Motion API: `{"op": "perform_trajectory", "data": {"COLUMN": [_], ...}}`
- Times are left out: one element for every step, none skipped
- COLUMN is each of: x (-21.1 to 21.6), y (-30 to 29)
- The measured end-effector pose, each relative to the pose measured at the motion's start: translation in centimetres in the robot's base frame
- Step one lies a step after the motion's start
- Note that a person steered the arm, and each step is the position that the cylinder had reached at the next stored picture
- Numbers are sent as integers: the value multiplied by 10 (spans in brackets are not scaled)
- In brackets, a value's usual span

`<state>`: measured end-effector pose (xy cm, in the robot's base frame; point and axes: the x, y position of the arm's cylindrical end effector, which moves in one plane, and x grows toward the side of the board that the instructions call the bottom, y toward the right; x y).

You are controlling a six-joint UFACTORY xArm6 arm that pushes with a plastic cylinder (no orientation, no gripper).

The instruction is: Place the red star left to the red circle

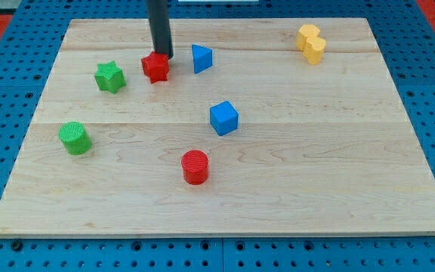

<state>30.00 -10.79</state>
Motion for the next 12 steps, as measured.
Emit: {"op": "perform_trajectory", "data": {"x": [17, 63, 101, 131, 166, 207, 218, 218, 215, 211, 208, 203], "y": [-24, -18, -16, -5, 27, 63, 66, 59, 52, 52, 52, 52]}}
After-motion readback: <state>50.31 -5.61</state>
